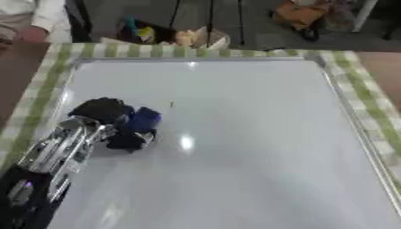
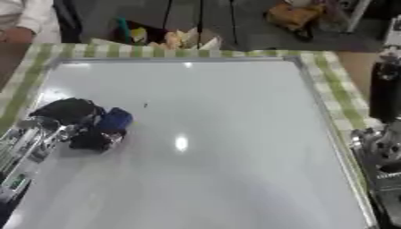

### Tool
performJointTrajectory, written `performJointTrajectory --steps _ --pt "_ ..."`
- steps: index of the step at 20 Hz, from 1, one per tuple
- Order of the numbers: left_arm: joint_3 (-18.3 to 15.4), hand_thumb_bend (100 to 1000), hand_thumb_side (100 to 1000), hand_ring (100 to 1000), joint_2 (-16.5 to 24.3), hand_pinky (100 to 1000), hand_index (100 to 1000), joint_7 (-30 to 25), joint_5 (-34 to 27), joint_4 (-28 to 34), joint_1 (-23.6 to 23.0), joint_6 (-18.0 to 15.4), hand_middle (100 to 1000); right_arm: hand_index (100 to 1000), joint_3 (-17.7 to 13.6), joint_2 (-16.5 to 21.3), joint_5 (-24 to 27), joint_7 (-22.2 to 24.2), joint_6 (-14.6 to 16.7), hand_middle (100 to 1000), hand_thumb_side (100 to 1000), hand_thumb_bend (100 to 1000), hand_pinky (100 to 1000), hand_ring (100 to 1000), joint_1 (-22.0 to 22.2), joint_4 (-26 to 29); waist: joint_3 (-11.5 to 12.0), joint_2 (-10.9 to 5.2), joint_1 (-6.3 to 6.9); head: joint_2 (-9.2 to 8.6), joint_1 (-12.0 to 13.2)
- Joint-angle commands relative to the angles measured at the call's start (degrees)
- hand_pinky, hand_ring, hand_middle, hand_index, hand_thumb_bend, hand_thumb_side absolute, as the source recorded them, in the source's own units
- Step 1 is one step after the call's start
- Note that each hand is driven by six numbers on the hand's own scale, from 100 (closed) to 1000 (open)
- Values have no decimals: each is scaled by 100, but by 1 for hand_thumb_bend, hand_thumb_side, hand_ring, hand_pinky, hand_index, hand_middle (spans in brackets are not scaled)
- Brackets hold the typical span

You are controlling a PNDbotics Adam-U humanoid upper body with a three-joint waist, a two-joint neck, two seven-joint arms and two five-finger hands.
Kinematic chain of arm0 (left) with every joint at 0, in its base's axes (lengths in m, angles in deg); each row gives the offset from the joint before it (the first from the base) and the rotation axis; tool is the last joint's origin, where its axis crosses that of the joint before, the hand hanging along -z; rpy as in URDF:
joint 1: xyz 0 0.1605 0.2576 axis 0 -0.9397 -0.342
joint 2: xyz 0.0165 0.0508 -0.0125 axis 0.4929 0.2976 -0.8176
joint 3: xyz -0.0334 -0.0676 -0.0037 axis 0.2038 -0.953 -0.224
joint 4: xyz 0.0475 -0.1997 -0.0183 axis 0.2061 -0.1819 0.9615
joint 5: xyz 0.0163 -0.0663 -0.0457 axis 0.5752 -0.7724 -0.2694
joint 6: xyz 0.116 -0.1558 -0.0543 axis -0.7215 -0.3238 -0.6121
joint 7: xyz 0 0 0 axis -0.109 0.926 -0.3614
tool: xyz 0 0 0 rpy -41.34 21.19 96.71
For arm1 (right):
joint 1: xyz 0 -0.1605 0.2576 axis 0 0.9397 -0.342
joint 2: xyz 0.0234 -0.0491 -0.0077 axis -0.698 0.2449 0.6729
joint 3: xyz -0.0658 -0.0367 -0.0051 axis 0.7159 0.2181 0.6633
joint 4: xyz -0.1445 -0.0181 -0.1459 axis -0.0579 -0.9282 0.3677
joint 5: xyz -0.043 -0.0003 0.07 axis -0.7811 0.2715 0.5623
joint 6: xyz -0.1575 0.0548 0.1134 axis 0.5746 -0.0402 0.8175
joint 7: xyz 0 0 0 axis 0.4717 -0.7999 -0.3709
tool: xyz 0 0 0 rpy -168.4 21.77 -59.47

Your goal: Wipe the whiteboard clean with a brush.

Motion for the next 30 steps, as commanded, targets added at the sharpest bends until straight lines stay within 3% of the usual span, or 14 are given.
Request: performJointTrajectory --steps 1,6,19,30 --pt "80 107 878 390 -11 100 778 59 -60 -89 13 38 475 811 -26 66 39 -26 0 732 1000 100 814 860 -62 73 -17 -95 -9 -49 9" --pt "74 100 835 376 -33 100 767 177 -78 -102 39 134 464 811 -26 65 42 -33 -4 732 1000 100 815 860 -62 73 -27 -95 -14 -55 8" --pt "-37 100 821 346 -198 100 746 548 -16 -210 354 378 439 812 -13 56 49 -13 -7 731 1000 100 816 861 -65 73 -47 -92 -23 -89 20" --pt "-178 100 816 342 -539 100 740 937 218 -1044 874 468 436 812 10 28 76 19 7 730 1000 100 816 861 -92 73 -126 -66 -17 -130 72"
